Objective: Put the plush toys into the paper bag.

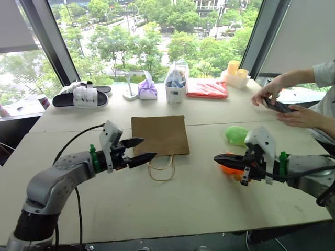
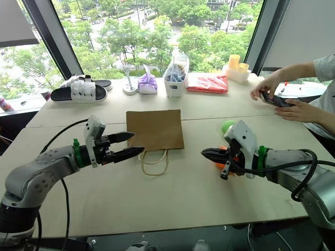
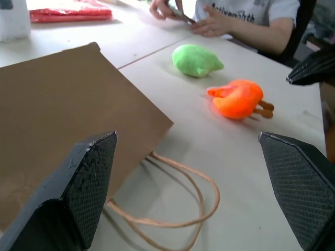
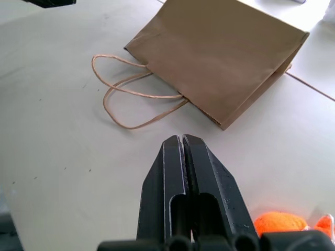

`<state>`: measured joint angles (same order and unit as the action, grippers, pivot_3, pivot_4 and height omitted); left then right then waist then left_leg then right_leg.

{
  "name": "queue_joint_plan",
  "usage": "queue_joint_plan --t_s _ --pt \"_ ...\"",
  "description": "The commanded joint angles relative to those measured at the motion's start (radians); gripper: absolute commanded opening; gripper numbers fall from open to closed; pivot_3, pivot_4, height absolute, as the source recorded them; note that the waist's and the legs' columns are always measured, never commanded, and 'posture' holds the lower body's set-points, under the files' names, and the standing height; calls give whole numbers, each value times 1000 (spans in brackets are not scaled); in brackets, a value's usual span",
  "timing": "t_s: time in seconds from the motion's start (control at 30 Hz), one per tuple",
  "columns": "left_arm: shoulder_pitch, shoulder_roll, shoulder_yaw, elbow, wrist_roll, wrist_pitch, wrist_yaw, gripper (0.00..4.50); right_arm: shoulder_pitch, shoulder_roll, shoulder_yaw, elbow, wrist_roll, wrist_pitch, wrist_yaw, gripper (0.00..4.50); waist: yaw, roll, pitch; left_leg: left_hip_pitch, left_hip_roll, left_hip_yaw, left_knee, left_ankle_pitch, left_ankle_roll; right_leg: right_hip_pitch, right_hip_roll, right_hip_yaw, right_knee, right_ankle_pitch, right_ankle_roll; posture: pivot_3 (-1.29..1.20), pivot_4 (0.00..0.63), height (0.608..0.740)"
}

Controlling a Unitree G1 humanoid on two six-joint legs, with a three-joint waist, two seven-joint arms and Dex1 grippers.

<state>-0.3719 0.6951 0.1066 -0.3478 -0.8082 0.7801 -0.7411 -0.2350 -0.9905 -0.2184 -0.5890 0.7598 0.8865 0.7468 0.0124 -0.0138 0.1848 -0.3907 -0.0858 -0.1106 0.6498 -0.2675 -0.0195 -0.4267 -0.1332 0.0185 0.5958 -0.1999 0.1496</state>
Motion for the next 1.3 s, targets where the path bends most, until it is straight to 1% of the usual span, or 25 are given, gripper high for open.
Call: queue_joint_plan --t_s 0.03,0.07,0.17,0.4,0.57,0.67,0.73,0.83,0.93,1.1,1.2,1.3 --pt "-1 45 17 -11 33 -39 -57 4422 -34 -21 -24 20 -13 -35 34 0 0 0 0 0 0 0 0 0 0 0 0 0 0 0 0 0 150 740" --pt "3 50 5 -17 62 -61 -58 4422 -40 -22 -19 30 -18 -41 39 0 0 0 0 0 0 0 0 0 0 0 0 0 0 0 0 0 150 740" --pt "11 47 20 -37 34 -47 -68 4422 -58 -22 -5 56 -33 -55 54 0 0 0 0 0 1 0 0 0 0 0 0 0 0 0 0 0 150 740" --pt "22 56 39 -58 32 -42 -70 4422 -95 -18 37 93 -63 -76 93 0 0 0 0 0 1 0 0 0 0 0 0 0 0 0 0 0 150 740" --pt "38 62 28 -62 66 -70 -71 4422 -103 -14 53 108 -84 -91 107 0 0 0 0 0 1 0 0 0 0 0 0 0 0 0 0 0 150 740" --pt "43 71 15 -63 107 -106 -80 4422 -112 -15 58 120 -99 -98 116 0 0 0 0 0 1 0 0 0 0 0 0 0 0 0 0 0 150 740" --pt "58 90 -7 -59 165 -162 -112 4422 -127 -12 61 128 -98 -95 118 0 0 0 0 0 1 0 0 0 0 0 0 0 0 0 0 0 150 740" --pt "118 156 -74 -27 308 -321 -212 4422 -141 -22 85 142 -134 -120 125 0 -2 0 0 0 1 1 -1 0 0 0 0 0 0 0 0 0 150 740" --pt "106 149 -125 62 392 -439 -257 4422 -143 -18 77 133 -139 -114 121 0 1 1 0 0 1 2 -1 0 0 -1 0 0 -1 -1 -1 0 150 740" --pt "-11 87 -248 291 574 -670 -302 4422 -104 -10 38 84 -127 -88 92 0 7 0 1 -1 1 2 0 0 0 0 -1 -1 -1 0 -1 0 150 740" --pt "-75 35 -285 404 616 -763 -335 4422 -79 -4 24 55 -121 -77 72 0 1 0 1 -1 0 2 0 0 0 0 -1 -1 -1 0 0 0 150 740" --pt "-139 -32 -315 508 637 -814 -360 4422 -56 7 10 29 -110 -65 47 0 0 0 1 -1 0 1 0 0 0 -1 0 -1 0 0 0 0 150 740"
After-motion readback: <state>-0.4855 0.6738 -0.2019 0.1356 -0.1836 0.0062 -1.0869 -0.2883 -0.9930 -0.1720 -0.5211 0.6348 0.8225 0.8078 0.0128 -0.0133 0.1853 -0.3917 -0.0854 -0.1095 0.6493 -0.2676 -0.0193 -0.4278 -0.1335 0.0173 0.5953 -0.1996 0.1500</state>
